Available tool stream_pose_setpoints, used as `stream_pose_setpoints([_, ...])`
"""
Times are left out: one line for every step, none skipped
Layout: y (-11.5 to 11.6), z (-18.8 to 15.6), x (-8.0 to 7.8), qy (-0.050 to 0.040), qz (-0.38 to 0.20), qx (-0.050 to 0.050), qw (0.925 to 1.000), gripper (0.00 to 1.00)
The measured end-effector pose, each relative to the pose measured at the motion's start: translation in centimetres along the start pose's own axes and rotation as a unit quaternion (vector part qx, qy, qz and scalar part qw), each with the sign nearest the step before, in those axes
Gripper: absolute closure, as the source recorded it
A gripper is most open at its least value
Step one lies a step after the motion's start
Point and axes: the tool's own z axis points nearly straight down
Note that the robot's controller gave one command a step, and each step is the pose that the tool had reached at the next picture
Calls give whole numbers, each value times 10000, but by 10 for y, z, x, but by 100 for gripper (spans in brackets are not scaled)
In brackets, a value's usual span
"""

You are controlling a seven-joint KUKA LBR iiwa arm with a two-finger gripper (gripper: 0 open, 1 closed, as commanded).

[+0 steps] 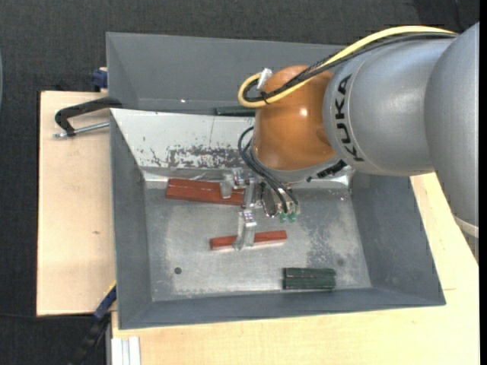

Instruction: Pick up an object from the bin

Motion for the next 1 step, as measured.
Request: stream_pose_setpoints([-46,29,8,49,236,14,9997,0])
